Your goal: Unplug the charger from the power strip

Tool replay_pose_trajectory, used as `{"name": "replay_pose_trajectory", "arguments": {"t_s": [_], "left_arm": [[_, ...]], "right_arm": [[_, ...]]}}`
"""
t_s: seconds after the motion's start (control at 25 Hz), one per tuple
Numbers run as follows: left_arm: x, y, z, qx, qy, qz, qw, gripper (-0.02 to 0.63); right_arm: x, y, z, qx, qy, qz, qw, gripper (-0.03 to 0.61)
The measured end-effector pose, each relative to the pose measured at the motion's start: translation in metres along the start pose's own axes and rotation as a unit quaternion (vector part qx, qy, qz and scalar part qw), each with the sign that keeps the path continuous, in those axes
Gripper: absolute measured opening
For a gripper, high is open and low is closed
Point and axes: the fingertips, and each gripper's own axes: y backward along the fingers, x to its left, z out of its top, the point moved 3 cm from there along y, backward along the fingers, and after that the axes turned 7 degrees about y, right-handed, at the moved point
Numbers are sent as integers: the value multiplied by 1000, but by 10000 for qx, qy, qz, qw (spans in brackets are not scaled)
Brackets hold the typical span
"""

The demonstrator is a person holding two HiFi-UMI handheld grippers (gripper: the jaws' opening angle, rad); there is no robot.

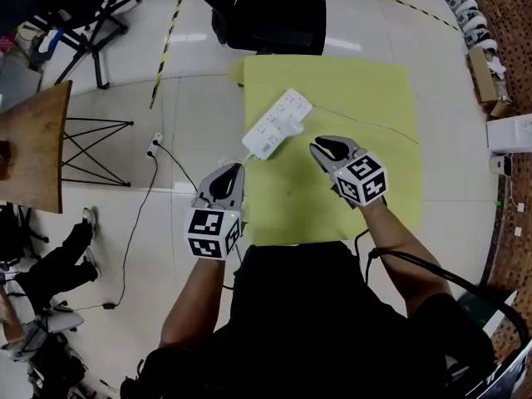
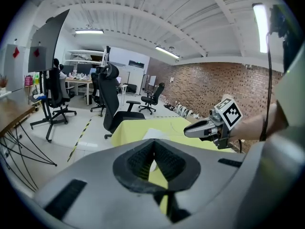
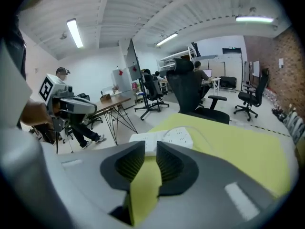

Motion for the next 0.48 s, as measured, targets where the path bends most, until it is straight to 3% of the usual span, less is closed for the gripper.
{"name": "replay_pose_trajectory", "arguments": {"t_s": [0.2, 0.48], "left_arm": [[9, -15, -6, 170, 181, 268, 9993, 6], [1, -27, -19, 386, 254, 225, 9987, 6]], "right_arm": [[-16, -46, -19, 276, 37, 31, 9996, 181], [-22, -84, -16, 76, -463, 251, 9986, 198]]}}
